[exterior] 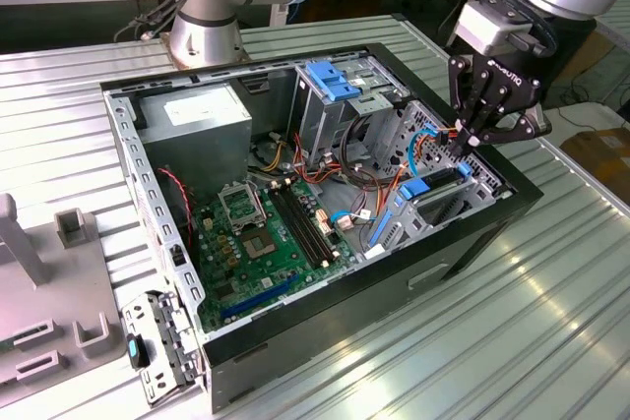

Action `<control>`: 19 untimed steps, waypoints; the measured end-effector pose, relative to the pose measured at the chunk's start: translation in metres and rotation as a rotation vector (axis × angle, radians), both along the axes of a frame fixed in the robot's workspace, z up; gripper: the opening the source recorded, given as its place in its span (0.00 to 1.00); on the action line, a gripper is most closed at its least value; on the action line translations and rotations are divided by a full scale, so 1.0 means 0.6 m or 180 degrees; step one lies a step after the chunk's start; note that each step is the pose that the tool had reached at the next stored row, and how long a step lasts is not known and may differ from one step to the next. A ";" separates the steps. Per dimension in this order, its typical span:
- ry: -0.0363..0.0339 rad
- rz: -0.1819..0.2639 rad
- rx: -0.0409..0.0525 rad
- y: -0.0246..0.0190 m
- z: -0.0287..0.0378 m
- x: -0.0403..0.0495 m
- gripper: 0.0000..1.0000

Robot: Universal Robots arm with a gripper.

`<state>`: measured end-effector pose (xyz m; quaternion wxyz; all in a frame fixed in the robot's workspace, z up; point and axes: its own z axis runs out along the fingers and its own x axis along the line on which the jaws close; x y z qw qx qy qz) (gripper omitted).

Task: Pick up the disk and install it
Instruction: 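Insert the disk into the insertion slot, then insert the first disk wire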

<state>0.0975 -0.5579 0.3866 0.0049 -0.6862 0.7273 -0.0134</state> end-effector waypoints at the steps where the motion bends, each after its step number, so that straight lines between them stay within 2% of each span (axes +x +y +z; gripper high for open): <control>1: 0.0000 0.0000 0.0000 0.0000 0.000 0.000 0.11; 15: 0.0000 0.0014 -0.0002 -0.0003 0.000 0.001 0.11; 17: 0.0000 0.0207 -0.0002 -0.0007 0.000 0.002 0.11; 19: -0.0001 0.0297 -0.0001 -0.0009 0.000 0.006 0.11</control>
